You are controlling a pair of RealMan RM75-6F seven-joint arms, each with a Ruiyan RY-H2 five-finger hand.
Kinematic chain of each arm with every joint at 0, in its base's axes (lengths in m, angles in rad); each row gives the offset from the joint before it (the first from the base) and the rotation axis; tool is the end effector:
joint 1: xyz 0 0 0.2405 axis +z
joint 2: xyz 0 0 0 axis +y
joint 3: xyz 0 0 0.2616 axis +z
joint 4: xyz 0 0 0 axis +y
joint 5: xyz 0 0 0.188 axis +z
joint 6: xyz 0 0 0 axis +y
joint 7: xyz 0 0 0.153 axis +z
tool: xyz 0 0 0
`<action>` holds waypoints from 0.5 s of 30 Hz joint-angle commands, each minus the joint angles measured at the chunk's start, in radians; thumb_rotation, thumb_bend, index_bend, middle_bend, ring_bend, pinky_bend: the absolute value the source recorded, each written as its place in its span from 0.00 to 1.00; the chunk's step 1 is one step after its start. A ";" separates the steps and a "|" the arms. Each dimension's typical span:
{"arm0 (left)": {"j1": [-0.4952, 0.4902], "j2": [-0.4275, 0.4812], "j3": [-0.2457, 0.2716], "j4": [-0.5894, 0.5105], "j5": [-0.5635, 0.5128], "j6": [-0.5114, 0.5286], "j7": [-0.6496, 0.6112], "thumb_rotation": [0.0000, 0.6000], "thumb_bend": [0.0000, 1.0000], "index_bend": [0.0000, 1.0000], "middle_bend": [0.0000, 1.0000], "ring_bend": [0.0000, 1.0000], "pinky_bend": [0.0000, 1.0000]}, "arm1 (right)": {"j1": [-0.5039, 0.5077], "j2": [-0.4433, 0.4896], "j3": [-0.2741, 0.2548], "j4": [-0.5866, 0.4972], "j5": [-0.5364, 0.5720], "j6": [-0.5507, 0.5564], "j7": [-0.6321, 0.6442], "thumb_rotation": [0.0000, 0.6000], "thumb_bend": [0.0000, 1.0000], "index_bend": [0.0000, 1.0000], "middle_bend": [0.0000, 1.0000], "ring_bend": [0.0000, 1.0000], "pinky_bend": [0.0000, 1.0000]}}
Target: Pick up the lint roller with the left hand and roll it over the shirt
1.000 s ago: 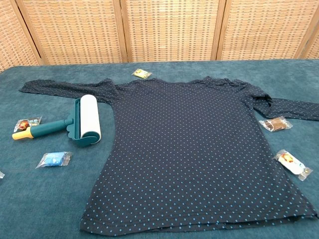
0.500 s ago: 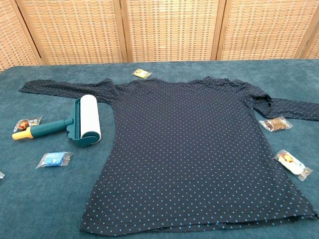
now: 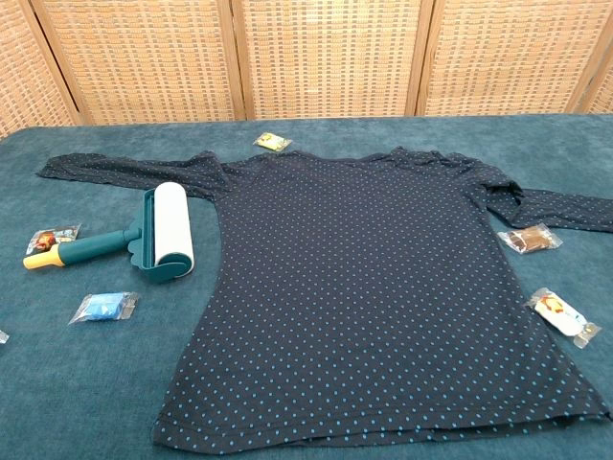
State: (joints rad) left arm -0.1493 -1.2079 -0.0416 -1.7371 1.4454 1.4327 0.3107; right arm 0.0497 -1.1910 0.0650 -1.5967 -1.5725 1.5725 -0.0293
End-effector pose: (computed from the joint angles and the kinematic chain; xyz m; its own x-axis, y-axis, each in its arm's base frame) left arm -0.2747 0.2020 0.1380 0.4816 0.0565 0.8746 0.8763 -0.0477 -0.4794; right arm -0.2954 -0.1798 0.1709 0.3693 0.0852 0.9254 -0.9262 -0.0475 0.3740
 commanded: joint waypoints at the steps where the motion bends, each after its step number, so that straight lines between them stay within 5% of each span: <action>1: -0.001 -0.002 -0.001 0.000 -0.002 -0.002 0.005 1.00 0.08 0.00 0.00 0.00 0.00 | 0.000 0.000 -0.001 0.000 0.000 -0.002 0.000 1.00 0.13 0.00 0.00 0.00 0.00; 15: -0.011 -0.010 -0.004 -0.004 -0.009 -0.014 0.023 1.00 0.08 0.00 0.00 0.00 0.00 | -0.001 0.002 0.001 -0.004 0.002 0.001 0.005 1.00 0.13 0.00 0.00 0.00 0.00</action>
State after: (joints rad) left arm -0.1603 -1.2180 -0.0457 -1.7412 1.4369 1.4191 0.3333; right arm 0.0486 -1.1891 0.0656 -1.6003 -1.5708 1.5731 -0.0245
